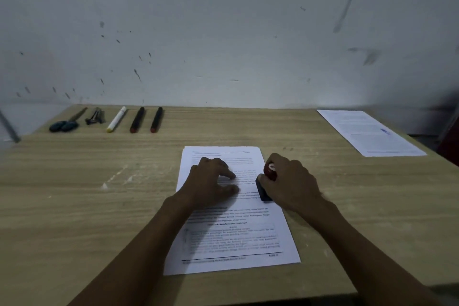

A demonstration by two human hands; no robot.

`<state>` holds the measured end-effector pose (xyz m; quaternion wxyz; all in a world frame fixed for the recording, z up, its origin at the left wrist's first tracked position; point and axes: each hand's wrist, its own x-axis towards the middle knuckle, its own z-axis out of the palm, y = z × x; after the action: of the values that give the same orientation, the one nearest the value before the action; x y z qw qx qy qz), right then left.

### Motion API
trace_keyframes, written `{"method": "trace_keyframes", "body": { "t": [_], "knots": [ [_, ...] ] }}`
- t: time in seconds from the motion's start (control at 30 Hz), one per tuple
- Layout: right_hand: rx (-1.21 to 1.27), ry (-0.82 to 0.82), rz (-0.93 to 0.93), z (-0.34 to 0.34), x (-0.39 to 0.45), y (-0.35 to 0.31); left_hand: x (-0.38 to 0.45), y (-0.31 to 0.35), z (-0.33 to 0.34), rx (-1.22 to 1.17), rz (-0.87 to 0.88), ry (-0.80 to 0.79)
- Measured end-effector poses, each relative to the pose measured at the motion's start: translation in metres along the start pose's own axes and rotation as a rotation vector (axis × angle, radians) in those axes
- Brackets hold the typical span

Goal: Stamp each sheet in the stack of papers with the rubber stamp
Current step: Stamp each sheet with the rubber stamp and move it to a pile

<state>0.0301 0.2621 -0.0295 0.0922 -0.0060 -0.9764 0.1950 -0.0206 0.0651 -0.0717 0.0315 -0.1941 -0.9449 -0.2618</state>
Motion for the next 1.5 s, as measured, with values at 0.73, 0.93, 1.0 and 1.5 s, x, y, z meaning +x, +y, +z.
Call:
{"method": "trace_keyframes", "body": {
  "t": [0.73, 0.93, 1.0, 1.5],
  "knots": [
    [-0.193, -0.042, -0.044, 0.013, -0.003, -0.008, -0.001, 0.0, 0.0, 0.005, -0.011, 0.028],
    [-0.18, -0.048, -0.035, 0.014, -0.006, -0.01, 0.0, -0.001, 0.0, 0.009, -0.018, 0.02],
    [-0.178, -0.054, -0.031, 0.013, -0.008, -0.011, 0.001, 0.0, 0.0, 0.003, -0.024, 0.019],
    [0.058, 0.107, 0.141, -0.018, 0.007, 0.01, 0.006, 0.004, 0.0, 0.043, -0.026, 0.006]
  ]
}}
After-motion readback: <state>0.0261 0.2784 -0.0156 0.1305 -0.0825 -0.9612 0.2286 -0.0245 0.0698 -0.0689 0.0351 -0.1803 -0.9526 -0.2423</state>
